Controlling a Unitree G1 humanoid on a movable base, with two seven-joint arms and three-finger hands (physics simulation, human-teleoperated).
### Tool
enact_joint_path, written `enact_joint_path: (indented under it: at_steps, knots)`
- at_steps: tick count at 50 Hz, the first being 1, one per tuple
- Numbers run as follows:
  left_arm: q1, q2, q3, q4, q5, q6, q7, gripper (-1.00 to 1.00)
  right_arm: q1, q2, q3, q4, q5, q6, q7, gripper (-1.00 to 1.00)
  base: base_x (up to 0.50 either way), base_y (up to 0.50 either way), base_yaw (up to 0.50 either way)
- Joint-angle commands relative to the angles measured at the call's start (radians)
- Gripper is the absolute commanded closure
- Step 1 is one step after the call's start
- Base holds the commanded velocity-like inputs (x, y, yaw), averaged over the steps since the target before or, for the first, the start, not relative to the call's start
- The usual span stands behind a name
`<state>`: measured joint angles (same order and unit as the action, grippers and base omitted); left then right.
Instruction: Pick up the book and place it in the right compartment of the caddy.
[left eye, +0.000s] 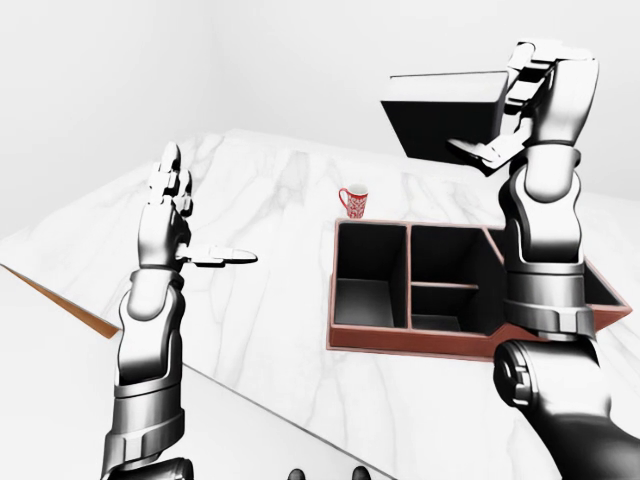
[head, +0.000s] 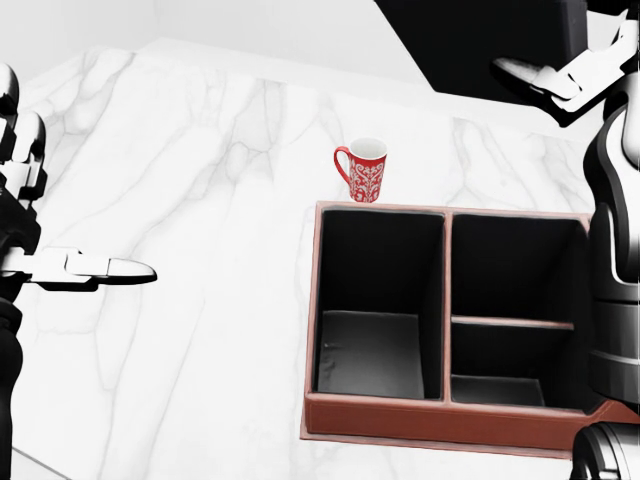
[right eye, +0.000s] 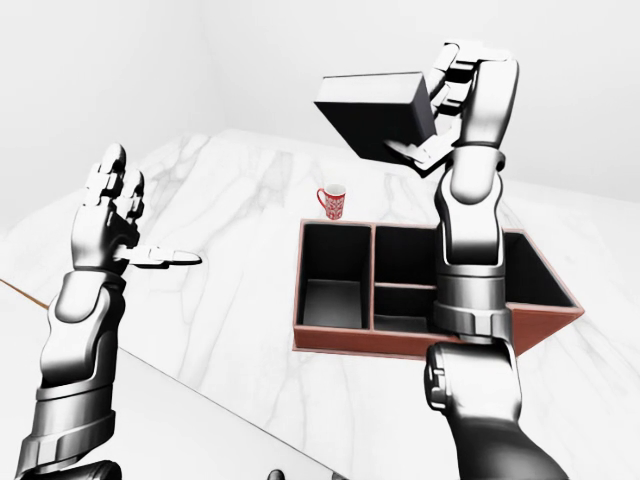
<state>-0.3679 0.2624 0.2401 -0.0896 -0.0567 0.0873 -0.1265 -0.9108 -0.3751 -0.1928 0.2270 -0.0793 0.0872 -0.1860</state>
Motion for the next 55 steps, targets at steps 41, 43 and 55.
enact_joint_path:
  at_steps: [41, 43, 55]
  knots:
    - [0.009, -0.006, -0.005, -0.001, 0.018, 0.000, -0.002, -1.00, 0.160, -0.306, -0.189, 0.029, 0.179, 0.000, -0.066, 1.00, 0.00, 0.00, 0.00]
    - [0.011, -0.006, -0.005, -0.002, 0.018, 0.000, -0.002, -1.00, 0.170, -0.309, -0.196, 0.027, 0.184, 0.000, -0.066, 1.00, 0.00, 0.00, 0.00]
    - [0.018, -0.011, -0.010, -0.007, 0.025, 0.000, -0.003, -1.00, 0.268, -0.348, -0.248, 0.037, 0.199, 0.000, -0.049, 1.00, 0.00, 0.00, 0.00]
